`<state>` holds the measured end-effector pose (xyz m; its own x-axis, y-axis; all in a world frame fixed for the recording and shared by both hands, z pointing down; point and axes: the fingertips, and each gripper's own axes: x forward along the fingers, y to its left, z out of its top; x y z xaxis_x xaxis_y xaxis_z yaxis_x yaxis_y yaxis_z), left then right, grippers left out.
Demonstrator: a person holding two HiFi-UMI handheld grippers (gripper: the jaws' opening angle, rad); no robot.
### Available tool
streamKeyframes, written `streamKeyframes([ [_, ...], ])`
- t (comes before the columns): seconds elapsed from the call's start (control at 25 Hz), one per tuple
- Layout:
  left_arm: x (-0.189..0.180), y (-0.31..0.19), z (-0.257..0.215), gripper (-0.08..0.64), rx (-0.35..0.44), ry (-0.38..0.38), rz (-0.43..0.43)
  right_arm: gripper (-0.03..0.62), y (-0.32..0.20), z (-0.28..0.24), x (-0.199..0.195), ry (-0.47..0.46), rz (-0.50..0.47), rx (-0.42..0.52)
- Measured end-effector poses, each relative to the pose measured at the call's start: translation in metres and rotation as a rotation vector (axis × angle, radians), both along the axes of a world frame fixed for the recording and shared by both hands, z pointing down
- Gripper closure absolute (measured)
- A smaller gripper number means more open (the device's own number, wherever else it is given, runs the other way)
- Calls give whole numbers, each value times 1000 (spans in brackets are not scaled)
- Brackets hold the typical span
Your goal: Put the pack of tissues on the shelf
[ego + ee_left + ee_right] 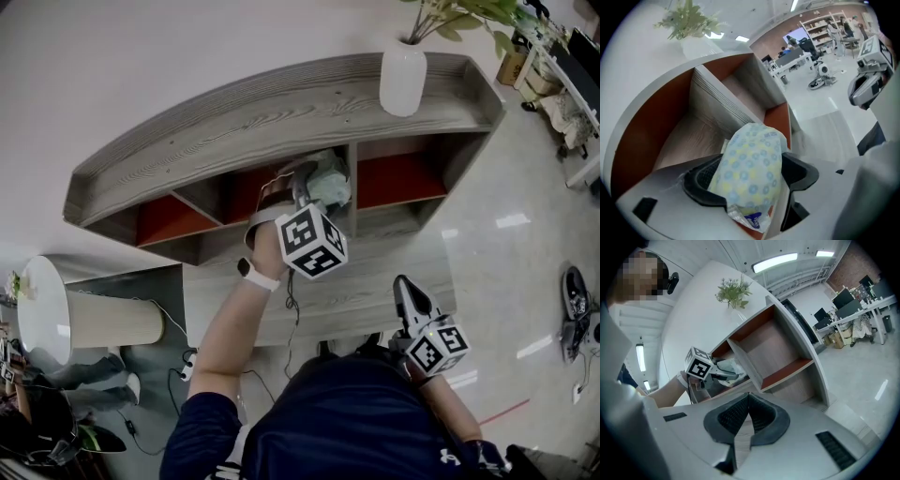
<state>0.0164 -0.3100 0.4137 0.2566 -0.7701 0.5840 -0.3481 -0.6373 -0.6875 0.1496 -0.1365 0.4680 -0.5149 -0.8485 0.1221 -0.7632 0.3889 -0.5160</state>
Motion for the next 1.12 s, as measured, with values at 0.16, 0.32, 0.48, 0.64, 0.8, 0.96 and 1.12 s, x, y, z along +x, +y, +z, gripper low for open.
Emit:
streamKeyframes([
  [0.16,-10,-27,-8,494,221,-72,-57,581,1,3,-1,0,5,-14],
  [0.32,-13,-30,19,352,70,-43,-61,581,1,4,-1,-4,9,-16],
  [0.48,-13,-24,32,173,-16,-80,-38,581,1,7,4,-10,26,-28],
  [0.64,-5,-19,20,93,19,-50,-7,581,0,7,2,-12,22,-28],
  [0.8,-6,-7,4,69,49,-13,-13,581,1,9,1,-16,18,-38],
  [0.96,-8,-2,0,67,75,-21,-3,581,0,11,0,-29,17,-45],
  [1.12,-3,13,-7,69,66,32,15,581,-1,11,-2,-28,11,-44],
])
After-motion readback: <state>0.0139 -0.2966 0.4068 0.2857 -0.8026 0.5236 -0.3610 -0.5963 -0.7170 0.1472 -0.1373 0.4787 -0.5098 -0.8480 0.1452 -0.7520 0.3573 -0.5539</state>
